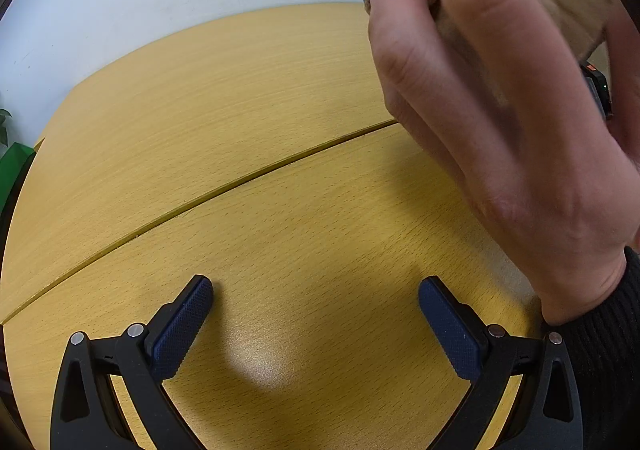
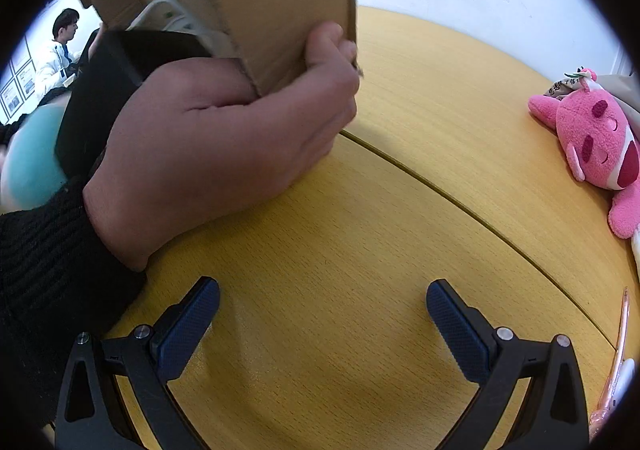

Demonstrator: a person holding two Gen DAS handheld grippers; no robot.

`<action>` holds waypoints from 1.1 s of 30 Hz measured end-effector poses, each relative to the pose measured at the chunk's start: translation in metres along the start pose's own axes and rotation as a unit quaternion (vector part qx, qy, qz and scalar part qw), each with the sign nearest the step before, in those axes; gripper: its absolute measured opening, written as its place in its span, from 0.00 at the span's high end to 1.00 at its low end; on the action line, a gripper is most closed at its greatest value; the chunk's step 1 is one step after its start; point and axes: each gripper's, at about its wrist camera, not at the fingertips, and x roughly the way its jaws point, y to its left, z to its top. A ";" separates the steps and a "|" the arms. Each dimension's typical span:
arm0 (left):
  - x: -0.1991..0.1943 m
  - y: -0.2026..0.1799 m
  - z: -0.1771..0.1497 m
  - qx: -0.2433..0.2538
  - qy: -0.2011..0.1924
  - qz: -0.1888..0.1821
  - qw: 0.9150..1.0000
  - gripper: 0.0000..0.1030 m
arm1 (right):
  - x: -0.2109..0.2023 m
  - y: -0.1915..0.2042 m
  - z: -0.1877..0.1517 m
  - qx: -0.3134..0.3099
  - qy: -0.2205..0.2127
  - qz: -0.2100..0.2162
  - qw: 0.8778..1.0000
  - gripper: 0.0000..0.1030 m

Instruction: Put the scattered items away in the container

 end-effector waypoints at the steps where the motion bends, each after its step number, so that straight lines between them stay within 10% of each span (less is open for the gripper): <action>1: 0.000 0.000 0.000 0.000 0.000 0.000 1.000 0.00 | 0.000 0.001 0.000 0.000 0.000 0.000 1.000 0.00; 33: -0.002 0.001 -0.002 0.000 0.000 0.000 1.000 0.00 | -0.004 0.004 0.000 0.000 0.000 0.002 1.000 0.00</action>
